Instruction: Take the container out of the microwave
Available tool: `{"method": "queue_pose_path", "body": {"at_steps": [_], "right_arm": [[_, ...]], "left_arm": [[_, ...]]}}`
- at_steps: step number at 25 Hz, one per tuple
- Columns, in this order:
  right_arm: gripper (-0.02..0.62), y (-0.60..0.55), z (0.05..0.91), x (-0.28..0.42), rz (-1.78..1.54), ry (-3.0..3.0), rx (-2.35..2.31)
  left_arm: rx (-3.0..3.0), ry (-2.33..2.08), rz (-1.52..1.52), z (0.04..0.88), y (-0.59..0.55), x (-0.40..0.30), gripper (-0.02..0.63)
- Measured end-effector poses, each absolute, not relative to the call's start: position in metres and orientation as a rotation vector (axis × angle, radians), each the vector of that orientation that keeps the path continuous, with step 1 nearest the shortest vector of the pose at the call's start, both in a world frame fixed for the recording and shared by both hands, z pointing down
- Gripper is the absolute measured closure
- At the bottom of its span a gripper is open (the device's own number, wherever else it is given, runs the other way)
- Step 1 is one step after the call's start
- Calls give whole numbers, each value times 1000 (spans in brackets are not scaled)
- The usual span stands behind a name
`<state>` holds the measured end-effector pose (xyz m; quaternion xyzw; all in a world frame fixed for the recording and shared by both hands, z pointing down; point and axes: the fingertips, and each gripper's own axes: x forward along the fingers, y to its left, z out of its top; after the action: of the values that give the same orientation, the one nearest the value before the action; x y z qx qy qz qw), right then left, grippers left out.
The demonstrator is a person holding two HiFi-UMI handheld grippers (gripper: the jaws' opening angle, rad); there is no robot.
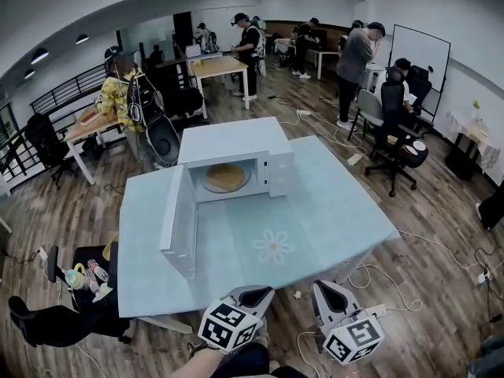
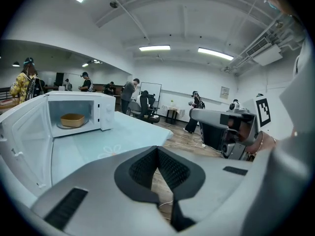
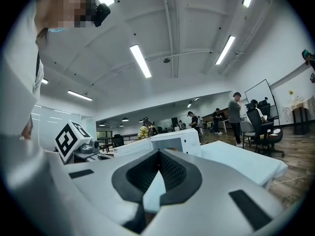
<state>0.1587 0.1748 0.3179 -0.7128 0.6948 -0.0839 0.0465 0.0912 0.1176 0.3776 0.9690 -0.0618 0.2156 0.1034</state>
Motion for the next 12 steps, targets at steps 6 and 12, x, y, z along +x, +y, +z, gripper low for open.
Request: {"method": "queue_pose_path", "body": {"at_steps": [6, 12], "right_arm": [[586, 137, 324, 176, -278, 2121, -2162], [586, 49, 324, 193, -255, 2195, -2114]], "left_arm": [[2852, -220, 640, 384, 69, 112, 594], [2850, -309, 603, 383, -3, 118, 594]]}}
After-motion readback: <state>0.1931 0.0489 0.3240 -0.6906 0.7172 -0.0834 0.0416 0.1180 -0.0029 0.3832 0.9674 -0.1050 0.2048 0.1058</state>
